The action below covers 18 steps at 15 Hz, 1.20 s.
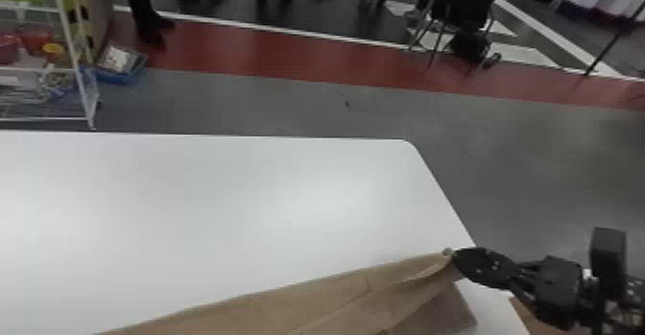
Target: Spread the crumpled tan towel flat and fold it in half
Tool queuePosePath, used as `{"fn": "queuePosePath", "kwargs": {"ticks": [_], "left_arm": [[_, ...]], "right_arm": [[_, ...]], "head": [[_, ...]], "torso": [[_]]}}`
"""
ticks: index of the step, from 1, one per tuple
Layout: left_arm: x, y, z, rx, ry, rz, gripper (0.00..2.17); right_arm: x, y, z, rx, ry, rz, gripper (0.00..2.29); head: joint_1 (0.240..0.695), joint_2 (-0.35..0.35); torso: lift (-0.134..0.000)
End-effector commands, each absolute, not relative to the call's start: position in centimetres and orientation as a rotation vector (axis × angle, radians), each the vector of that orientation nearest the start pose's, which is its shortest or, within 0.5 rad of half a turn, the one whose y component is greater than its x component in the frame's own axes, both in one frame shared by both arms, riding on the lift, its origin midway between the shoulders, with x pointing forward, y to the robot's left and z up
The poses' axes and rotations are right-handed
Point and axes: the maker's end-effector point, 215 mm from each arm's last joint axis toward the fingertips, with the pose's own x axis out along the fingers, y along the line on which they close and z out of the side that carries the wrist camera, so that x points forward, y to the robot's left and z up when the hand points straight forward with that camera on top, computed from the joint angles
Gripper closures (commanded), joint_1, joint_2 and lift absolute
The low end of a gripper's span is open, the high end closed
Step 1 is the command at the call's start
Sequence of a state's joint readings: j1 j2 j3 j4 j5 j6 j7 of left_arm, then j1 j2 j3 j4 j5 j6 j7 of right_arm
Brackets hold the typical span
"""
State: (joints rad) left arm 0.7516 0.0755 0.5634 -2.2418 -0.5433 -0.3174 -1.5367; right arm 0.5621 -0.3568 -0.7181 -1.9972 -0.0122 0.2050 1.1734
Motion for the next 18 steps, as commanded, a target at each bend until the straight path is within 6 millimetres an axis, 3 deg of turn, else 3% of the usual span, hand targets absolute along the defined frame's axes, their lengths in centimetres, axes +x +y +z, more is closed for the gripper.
{"fn": "queuePosePath", "kwargs": {"ticks": [1, 5, 7, 9, 13, 18], "left_arm": [[19.2, 28.6, -43.1, 0.867, 0.667, -1.191, 0.91], [18.7, 29.4, -42.7, 0.871, 0.703, -1.198, 0.85], [19.3, 30.4, -41.9, 0.861, 0.732, -1.149, 0.58], [20.1, 31.5, -40.8, 0.842, 0.735, -1.092, 0.12], [20.9, 32.8, -39.6, 0.843, 0.714, -1.045, 0.08], [21.6, 32.6, -39.3, 0.836, 0.690, -1.038, 0.09]], "right_arm": [[33.1, -43.3, -36.2, -0.372, 0.483, 0.616, 1.33], [33.1, -42.8, -36.5, -0.368, 0.485, 0.626, 1.33], [33.1, -42.7, -36.5, -0.370, 0.483, 0.628, 1.33], [33.1, -42.7, -36.6, -0.369, 0.484, 0.629, 1.33], [32.9, -42.4, -36.3, -0.392, 0.468, 0.643, 1.33], [31.8, -42.2, -35.1, -0.616, 0.356, 0.707, 1.33]], "head": [[0.695, -0.349], [0.695, -0.330], [0.695, -0.319], [0.695, -0.290], [0.695, -0.231], [0.695, -0.208]], "torso": [[-0.123], [-0.123], [-0.123], [-0.123], [-0.123], [-0.123]]}}
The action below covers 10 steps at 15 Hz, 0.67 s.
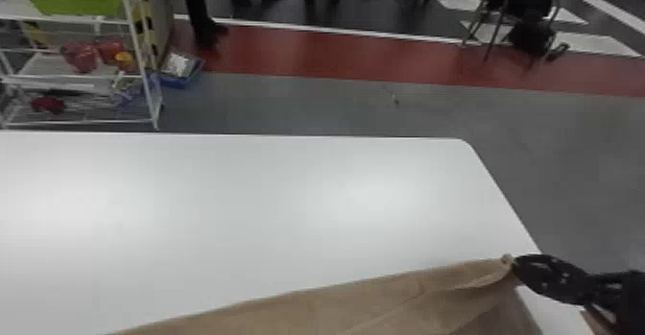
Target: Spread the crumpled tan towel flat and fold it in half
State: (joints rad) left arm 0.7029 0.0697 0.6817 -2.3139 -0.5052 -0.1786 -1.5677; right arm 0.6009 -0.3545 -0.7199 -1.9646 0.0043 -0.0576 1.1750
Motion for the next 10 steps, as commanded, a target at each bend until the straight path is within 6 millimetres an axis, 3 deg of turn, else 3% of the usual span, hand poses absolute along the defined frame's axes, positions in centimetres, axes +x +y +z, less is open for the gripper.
{"fn": "queuePosePath", "kwargs": {"ticks": [1, 4, 7, 10], "left_arm": [[21.8, 32.5, -39.3, 0.834, 0.686, -1.038, 0.09], [22.3, 32.3, -39.4, 0.832, 0.673, -1.041, 0.09], [22.6, 31.5, -39.7, 0.822, 0.660, -1.056, 0.09], [22.5, 31.4, -39.7, 0.816, 0.659, -1.055, 0.09]], "right_arm": [[31.0, -41.6, -35.0, -0.733, 0.306, 0.752, 1.33], [29.2, -41.3, -36.8, -0.936, 0.285, 0.824, 1.33], [29.1, -40.9, -37.6, -0.983, 0.268, 0.834, 1.33], [30.6, -41.1, -35.5, -0.910, 0.211, 0.780, 1.33]], "head": [[0.695, -0.209], [0.695, -0.209], [0.695, -0.214], [0.695, -0.217]], "torso": [[-0.123], [-0.123], [-0.123], [-0.123]]}}
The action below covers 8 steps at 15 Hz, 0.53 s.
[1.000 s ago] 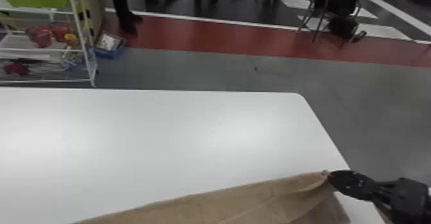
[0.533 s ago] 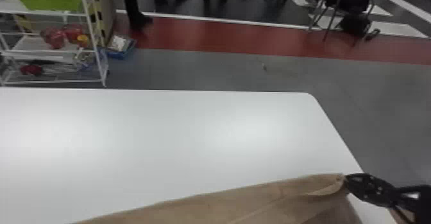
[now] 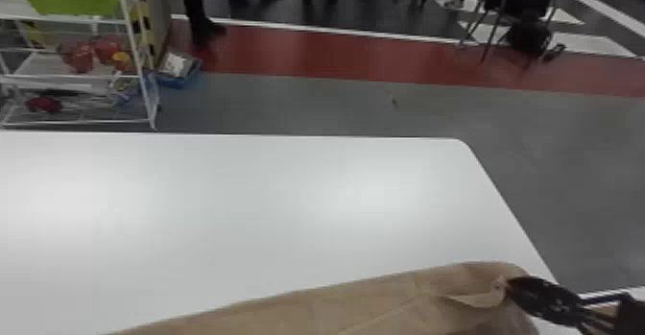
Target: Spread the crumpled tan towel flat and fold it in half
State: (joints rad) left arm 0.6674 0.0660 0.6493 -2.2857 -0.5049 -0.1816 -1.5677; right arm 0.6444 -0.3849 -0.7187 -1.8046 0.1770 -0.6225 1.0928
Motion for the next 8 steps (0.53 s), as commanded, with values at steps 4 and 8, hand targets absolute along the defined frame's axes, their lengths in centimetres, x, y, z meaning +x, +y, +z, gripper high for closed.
{"fn": "queuePosePath", "kwargs": {"ticks": [4, 8], "left_arm": [[22.5, 31.3, -39.7, 0.811, 0.657, -1.049, 0.09], [22.4, 31.4, -40.1, 0.799, 0.663, -1.050, 0.10]], "right_arm": [[33.7, -42.9, -31.5, -0.849, 0.154, 0.679, 1.33], [32.9, -42.3, -33.5, -0.895, 0.175, 0.725, 1.33]], "head": [[0.695, -0.223], [0.695, -0.238]], "torso": [[-0.123], [-0.123]]}}
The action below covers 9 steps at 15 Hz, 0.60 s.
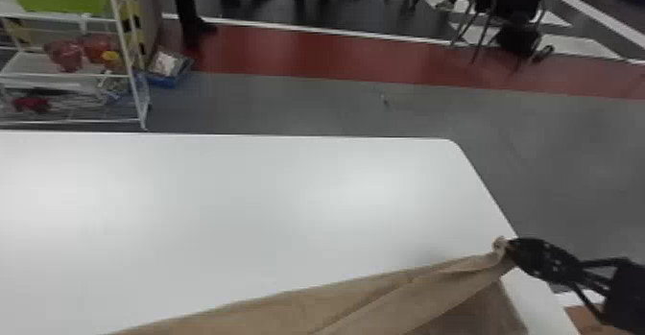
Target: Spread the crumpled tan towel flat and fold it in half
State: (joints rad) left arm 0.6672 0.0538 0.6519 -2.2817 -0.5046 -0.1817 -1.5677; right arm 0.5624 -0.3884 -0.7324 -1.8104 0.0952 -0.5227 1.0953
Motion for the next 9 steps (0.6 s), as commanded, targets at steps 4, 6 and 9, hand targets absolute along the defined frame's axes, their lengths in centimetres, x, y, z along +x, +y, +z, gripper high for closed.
{"fn": "queuePosePath", "kwargs": {"ticks": [4, 6, 9], "left_arm": [[22.2, 31.4, -40.4, 0.789, 0.665, -1.053, 0.10], [22.5, 31.2, -40.3, 0.789, 0.657, -1.055, 0.10], [22.7, 30.5, -40.5, 0.782, 0.645, -1.063, 0.10]], "right_arm": [[27.4, -38.9, -34.9, -1.097, 0.080, 0.861, 1.32], [26.5, -39.0, -35.1, -1.172, 0.049, 0.863, 1.32], [25.0, -39.9, -37.7, -1.243, 0.076, 0.888, 1.31]], "head": [[0.695, -0.224], [0.695, -0.193], [0.695, -0.196]], "torso": [[-0.123], [-0.123], [-0.123]]}}
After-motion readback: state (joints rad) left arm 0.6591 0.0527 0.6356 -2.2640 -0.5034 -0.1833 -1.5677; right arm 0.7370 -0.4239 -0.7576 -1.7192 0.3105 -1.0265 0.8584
